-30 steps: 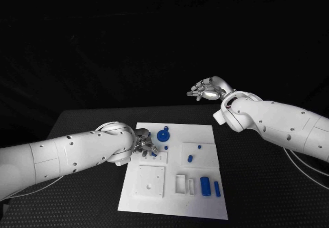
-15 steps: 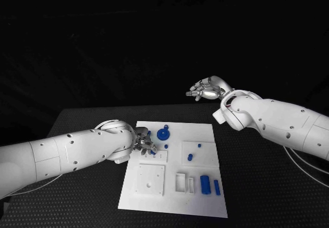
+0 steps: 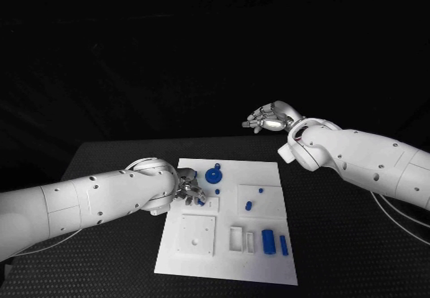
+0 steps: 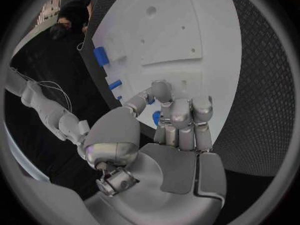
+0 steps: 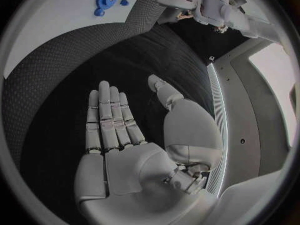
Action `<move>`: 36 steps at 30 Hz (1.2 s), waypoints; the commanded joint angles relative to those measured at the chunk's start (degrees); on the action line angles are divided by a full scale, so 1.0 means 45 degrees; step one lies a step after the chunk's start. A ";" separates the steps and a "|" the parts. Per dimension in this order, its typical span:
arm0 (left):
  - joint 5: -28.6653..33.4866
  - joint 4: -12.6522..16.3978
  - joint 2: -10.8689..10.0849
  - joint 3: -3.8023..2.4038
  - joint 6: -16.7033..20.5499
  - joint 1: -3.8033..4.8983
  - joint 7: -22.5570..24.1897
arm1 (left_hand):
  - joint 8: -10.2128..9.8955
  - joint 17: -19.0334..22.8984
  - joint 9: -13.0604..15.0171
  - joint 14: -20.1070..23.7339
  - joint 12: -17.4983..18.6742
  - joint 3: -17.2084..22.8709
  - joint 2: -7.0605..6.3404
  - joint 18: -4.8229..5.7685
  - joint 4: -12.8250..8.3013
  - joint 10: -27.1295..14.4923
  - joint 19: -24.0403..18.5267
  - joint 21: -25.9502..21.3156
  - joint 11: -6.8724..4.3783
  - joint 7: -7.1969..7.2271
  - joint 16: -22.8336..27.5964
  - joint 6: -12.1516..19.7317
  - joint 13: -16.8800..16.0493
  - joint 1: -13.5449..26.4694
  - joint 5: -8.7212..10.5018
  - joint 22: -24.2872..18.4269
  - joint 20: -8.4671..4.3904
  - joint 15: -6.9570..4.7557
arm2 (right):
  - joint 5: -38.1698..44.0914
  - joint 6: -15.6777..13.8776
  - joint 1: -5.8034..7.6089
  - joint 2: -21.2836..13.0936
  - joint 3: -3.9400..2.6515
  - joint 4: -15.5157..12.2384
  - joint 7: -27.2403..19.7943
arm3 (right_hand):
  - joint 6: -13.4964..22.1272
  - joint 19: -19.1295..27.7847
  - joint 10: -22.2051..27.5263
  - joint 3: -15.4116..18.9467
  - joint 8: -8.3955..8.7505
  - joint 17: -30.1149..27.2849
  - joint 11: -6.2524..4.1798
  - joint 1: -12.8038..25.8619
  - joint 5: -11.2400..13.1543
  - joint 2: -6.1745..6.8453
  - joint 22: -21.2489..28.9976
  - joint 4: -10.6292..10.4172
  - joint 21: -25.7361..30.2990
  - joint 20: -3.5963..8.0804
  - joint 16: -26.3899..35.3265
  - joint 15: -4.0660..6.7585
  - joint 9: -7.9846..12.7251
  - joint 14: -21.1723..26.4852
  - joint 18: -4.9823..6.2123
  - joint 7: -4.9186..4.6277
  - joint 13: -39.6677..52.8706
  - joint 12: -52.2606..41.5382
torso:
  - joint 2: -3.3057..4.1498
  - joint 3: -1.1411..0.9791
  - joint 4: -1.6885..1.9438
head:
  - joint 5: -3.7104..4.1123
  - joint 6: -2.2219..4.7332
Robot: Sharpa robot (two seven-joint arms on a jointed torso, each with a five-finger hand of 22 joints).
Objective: Assemble the parts on the task board
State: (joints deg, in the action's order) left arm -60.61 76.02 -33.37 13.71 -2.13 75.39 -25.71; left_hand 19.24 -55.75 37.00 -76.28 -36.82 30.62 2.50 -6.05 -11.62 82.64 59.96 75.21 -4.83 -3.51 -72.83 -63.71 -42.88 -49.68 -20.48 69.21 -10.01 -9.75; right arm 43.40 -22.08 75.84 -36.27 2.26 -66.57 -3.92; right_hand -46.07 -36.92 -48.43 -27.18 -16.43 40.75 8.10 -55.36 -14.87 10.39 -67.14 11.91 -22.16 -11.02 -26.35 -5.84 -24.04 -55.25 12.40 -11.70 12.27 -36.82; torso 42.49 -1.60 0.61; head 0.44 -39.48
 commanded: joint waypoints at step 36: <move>-0.0068 -0.0201 0.0083 -0.0011 0.0024 -0.0110 0.0158 | -0.0055 0.0186 0.0082 -0.0118 -0.0037 0.1153 0.0138 -0.0591 -0.1040 -0.0142 -0.0157 -0.0024 0.0044 0.0415 -0.0143 -0.0572 0.0009 0.0134 -0.0340 0.0031 -0.1081 -0.0224 | -0.0386 0.0254 -0.0008 0.0093 0.0001 0.0078 -0.0040 | 0.0105 0.0250 -0.0017 0.0105 -0.0036 -0.0062 0.0096 0.0039 0.0200 -0.0177 -0.0088 -0.0079 0.0165 -0.0052 0.0200 -0.0061 0.0079 0.0210 -0.0157 -0.0031 -0.0297 0.0132 | 0.0007 -0.0011 -0.0022 | -0.0023 -0.0104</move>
State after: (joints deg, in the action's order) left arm -60.62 75.18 -33.11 13.66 -2.56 74.98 -25.56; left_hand 19.04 -54.99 37.29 -76.27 -36.82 30.99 2.40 -6.17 -11.81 82.51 59.55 75.20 -4.60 -3.47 -73.16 -63.76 -42.85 -48.98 -22.13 69.27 -9.83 -9.76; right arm 42.20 -21.64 75.82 -35.89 2.27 -66.27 -3.87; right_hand -46.09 -36.30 -48.43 -26.89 -16.42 40.53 8.09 -55.15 -13.98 10.17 -67.47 11.62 -21.73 -11.24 -25.67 -6.02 -23.74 -54.66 12.41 -11.68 11.01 -36.50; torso 42.51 -1.65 0.55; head 0.34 -39.95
